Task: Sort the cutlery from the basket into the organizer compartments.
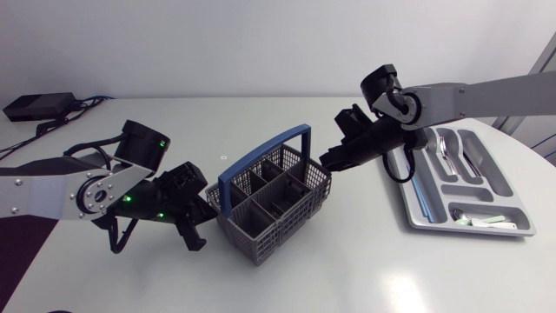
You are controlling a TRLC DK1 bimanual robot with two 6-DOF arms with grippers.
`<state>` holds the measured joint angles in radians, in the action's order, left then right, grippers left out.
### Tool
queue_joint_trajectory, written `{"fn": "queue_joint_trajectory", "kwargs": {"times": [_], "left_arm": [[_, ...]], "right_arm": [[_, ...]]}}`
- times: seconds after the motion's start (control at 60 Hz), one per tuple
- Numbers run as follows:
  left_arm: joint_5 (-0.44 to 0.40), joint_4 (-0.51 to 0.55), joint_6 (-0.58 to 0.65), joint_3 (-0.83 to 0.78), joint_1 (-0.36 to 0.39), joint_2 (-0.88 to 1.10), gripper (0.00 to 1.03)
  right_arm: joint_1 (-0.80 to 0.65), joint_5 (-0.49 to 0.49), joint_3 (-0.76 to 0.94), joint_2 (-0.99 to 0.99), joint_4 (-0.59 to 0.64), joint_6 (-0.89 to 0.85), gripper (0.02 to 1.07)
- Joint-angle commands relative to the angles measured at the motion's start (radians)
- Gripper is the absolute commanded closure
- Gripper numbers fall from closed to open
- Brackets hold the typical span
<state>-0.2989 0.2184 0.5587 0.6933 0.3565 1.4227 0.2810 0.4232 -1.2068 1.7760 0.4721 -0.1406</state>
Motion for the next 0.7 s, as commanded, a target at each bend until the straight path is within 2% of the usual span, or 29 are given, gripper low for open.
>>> {"fn": "queue_joint_trajectory", "kwargs": {"times": [0.0,0.217,0.4,0.683], "left_arm": [[-0.013,-0.039,0.037,0.008,-0.037,0.027,1.0],[-0.049,-0.04,0.052,0.092,-0.105,0.108,1.0],[-0.068,-0.04,0.05,0.172,-0.096,0.182,1.0],[-0.068,-0.04,0.035,0.313,-0.099,0.285,1.0]], "right_arm": [[0.024,0.015,0.069,-0.05,0.025,0.013,1.01],[0.052,0.015,0.156,-0.15,0.053,0.019,1.01],[0.061,0.014,0.196,-0.202,0.053,0.033,1.01],[0.064,0.011,0.156,-0.174,0.046,0.044,1.01]]}}
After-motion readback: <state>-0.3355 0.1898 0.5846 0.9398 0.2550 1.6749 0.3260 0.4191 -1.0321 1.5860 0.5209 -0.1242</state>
